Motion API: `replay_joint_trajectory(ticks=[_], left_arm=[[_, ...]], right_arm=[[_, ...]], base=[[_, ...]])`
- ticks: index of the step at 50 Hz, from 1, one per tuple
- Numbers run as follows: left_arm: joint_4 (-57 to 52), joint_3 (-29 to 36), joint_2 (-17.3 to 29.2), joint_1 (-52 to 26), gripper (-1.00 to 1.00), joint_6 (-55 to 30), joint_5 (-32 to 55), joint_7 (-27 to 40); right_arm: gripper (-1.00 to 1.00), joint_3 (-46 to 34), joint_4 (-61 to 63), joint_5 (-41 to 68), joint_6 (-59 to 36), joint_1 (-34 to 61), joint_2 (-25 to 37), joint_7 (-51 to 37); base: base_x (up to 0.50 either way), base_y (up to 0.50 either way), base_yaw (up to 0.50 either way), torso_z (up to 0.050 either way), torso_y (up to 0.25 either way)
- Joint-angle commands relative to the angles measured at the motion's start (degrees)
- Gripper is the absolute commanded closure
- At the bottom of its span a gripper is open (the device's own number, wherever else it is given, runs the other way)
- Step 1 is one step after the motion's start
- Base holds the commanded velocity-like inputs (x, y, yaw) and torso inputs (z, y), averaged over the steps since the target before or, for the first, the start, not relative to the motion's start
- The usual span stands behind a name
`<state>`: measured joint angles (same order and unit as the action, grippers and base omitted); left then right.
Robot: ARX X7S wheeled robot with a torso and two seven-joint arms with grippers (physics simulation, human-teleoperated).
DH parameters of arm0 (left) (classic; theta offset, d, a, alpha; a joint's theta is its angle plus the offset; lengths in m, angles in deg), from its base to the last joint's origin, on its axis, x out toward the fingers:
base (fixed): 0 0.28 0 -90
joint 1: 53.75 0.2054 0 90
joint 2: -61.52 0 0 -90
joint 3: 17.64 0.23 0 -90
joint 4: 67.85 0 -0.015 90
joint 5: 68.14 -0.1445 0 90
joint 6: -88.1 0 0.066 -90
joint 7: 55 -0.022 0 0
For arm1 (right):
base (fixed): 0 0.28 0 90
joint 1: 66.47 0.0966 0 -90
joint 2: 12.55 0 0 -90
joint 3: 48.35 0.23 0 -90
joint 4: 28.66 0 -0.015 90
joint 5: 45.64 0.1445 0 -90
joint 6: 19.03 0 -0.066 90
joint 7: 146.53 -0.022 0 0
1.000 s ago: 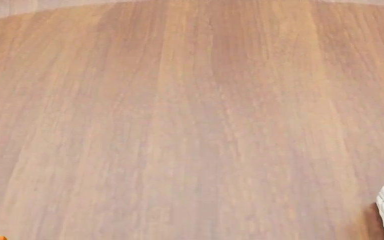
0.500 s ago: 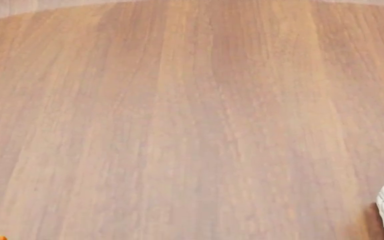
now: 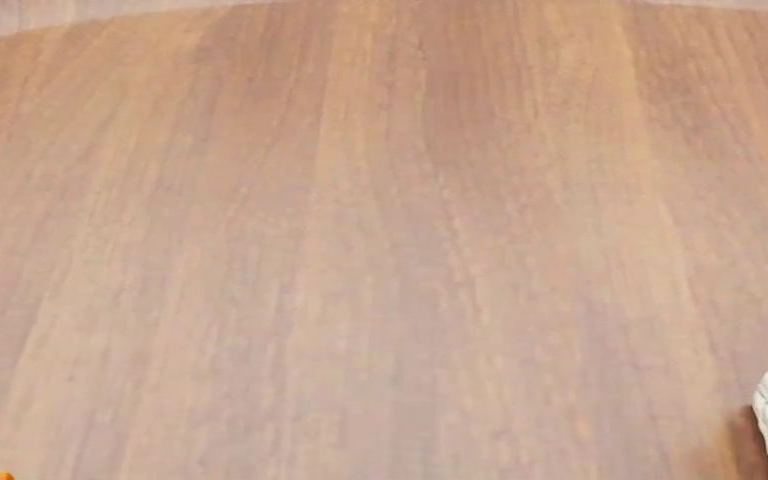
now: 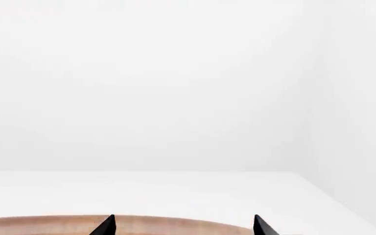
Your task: Pick the milk and place it in the basket.
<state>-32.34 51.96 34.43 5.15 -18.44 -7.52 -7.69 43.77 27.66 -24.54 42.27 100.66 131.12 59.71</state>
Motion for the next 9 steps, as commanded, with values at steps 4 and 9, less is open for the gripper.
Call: replay_joint_trajectory(ticks=[4,9], left_arm=[[0.04,-1.42,-1.11,0.64,-1.0,0.46,-0.93,-1.25],[0.02,-1.28,-1.14,0.61,-1.0,0.56,-0.89,-1.25]], right_arm=[[-1.0,4.54,-1.1,-0.68,14.92,3.61,-5.0,-0.04],[-1.0,5.46,-1.9,-1.93,25.3,4.22,-6.97,-0.25]], base=[[0.0,0.0,0.0,0.0,0.0],[0.0,0.0,0.0,0.0,0.0]])
